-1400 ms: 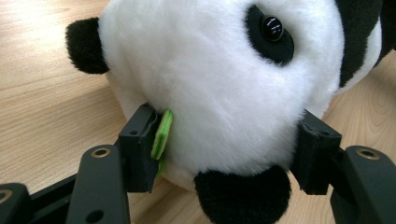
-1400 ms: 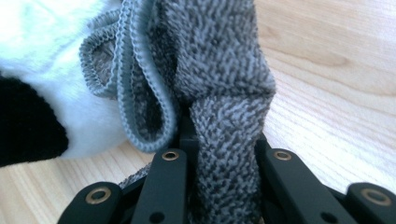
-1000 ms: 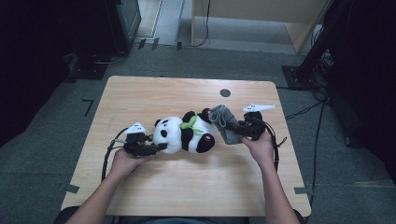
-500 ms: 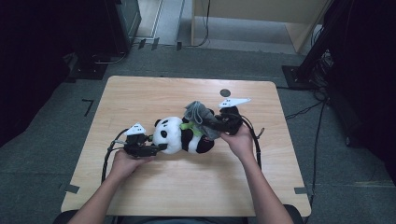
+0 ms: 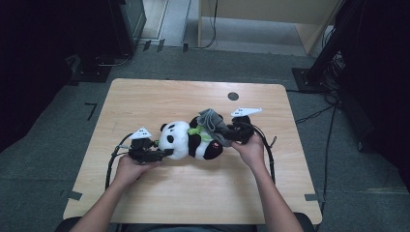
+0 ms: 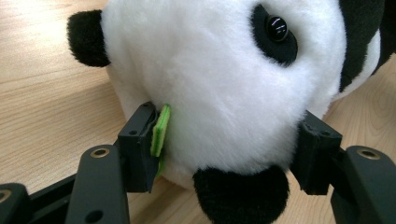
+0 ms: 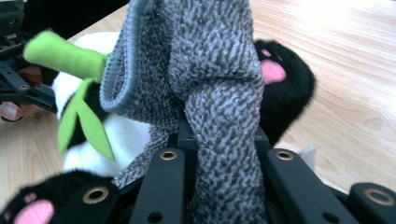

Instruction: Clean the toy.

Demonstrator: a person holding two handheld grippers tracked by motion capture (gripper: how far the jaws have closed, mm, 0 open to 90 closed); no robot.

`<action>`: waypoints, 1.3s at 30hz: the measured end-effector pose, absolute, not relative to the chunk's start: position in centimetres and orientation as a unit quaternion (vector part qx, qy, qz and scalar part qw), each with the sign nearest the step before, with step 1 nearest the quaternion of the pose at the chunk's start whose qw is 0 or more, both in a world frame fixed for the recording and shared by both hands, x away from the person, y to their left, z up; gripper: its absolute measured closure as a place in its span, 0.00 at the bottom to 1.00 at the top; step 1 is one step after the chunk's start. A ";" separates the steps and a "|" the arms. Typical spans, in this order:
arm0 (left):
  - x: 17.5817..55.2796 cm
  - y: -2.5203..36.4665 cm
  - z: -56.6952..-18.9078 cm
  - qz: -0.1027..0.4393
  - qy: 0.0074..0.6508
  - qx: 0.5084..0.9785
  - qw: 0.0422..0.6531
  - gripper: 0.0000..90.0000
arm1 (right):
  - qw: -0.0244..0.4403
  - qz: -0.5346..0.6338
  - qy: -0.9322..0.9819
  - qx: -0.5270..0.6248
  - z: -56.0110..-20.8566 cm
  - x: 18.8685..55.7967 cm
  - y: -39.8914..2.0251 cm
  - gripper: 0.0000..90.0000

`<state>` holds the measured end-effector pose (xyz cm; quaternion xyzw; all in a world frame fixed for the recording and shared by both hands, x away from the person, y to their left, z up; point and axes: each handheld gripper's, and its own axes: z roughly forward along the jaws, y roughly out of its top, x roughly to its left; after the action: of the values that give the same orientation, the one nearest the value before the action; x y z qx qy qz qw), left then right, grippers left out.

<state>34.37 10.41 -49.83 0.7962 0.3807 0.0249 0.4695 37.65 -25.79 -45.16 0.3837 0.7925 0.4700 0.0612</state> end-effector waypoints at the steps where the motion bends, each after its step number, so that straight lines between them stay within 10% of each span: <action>1: 34.4 10.4 -49.8 0.024 0.381 0.796 0.469 0.40 | 0.061 0.470 0.791 0.387 -45.4 37.6 -26.1 0.85; 17: 35.1 10.6 -49.5 0.006 0.392 0.792 0.468 0.40 | 0.017 0.372 0.794 0.481 -48.9 38.0 -29.7 0.86; 39: 35.0 10.4 -49.4 0.024 0.383 0.799 0.463 0.40 | 0.056 0.484 0.783 0.385 -39.0 33.9 -28.5 0.87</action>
<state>34.99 10.36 -49.44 0.7993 0.3827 0.0241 0.4626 33.86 -28.49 -38.96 0.3853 0.7834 0.4845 0.0557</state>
